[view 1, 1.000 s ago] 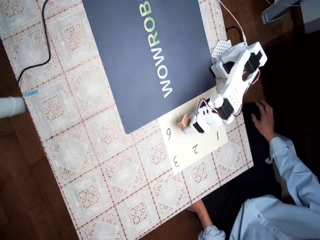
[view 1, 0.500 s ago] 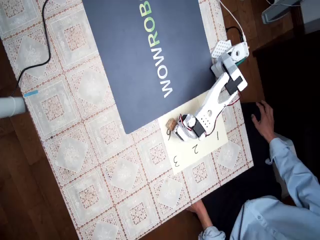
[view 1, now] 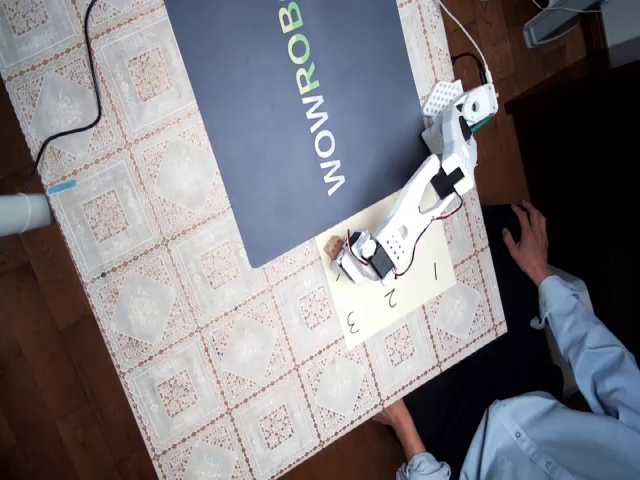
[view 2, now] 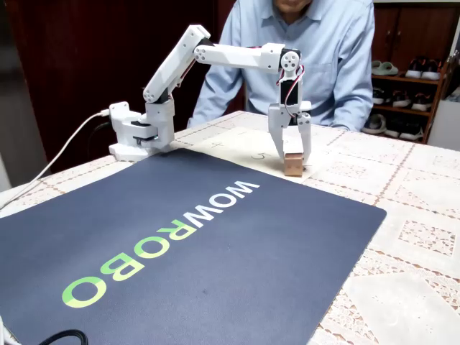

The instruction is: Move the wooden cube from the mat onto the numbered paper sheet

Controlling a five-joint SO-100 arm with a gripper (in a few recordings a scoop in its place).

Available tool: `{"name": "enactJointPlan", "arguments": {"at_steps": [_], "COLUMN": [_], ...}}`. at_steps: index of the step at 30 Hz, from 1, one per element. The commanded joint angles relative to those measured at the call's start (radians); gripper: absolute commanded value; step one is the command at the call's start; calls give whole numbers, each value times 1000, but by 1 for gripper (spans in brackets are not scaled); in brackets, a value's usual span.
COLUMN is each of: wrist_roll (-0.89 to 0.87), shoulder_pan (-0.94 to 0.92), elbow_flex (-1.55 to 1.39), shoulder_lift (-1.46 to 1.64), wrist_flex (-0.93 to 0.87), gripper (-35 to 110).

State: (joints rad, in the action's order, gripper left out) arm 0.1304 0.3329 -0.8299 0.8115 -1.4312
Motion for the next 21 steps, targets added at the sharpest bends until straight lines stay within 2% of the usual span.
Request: {"name": "enactJointPlan", "arguments": {"at_steps": [1,4,14,17,21], "wrist_roll": [-8,-31,-48,-48,-72], "shoulder_pan": [0,0,5,29,77], "elbow_flex": [48,57,14,-121,-359], "shoulder_lift": [23,25,72,245,624], "wrist_flex": [-52,-74,-75,-54,-43], "gripper": [12,19,22,22,21]}}
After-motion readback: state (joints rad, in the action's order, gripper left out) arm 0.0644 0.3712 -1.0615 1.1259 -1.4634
